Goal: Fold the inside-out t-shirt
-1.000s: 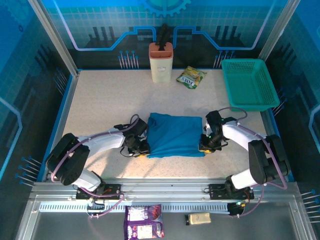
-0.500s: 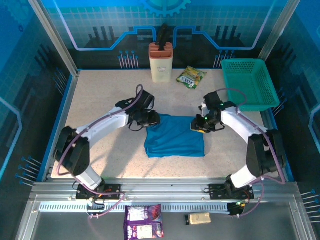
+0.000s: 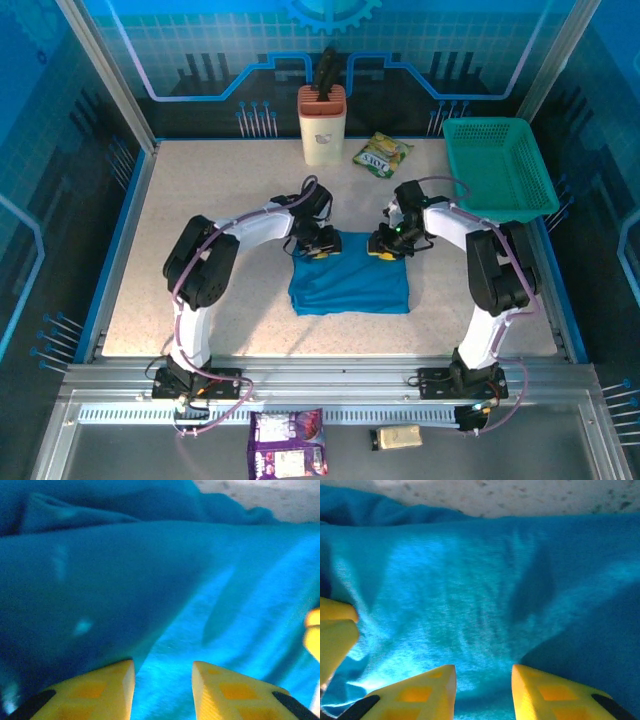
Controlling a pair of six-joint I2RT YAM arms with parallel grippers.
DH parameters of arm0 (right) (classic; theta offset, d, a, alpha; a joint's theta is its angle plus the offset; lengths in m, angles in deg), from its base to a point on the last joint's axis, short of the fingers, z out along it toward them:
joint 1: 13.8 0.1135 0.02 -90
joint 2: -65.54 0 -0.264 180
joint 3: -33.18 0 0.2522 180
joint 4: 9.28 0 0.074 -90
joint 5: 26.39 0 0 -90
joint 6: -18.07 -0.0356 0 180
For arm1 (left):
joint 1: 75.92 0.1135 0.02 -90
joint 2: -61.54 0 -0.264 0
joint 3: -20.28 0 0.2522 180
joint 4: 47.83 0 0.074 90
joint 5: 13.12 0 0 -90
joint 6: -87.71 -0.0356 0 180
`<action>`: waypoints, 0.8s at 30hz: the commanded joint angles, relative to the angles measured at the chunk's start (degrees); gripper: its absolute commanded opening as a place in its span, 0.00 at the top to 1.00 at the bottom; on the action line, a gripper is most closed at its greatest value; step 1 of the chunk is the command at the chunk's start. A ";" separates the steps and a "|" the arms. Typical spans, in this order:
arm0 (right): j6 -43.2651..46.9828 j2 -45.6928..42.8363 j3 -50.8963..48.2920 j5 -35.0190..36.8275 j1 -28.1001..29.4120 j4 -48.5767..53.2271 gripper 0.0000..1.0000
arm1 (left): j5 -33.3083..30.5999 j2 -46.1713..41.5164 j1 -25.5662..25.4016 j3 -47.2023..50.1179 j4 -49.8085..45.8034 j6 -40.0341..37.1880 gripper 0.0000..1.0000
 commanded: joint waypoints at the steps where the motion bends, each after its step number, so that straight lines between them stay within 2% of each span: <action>1: 1.55 0.25 -0.04 3.25 -1.17 2.45 0.65 | -10.32 0.56 1.19 -2.26 -6.40 -5.40 0.63; 6: 2.11 -0.52 -1.98 3.80 -1.78 2.38 0.65 | -23.38 0.48 4.61 -2.88 -11.27 -9.53 0.64; 13: 1.81 -2.82 -2.08 2.42 -1.78 2.51 0.65 | -30.73 -1.56 8.08 -5.67 -14.60 -12.96 0.67; 17: 1.66 -5.22 -0.60 1.88 -1.42 3.77 0.65 | -25.76 -4.92 8.26 -6.92 -13.95 -11.84 0.70; 24: 1.75 -6.25 2.51 1.65 -1.70 3.82 0.65 | -7.95 -6.21 7.65 -6.22 -6.57 -6.29 0.80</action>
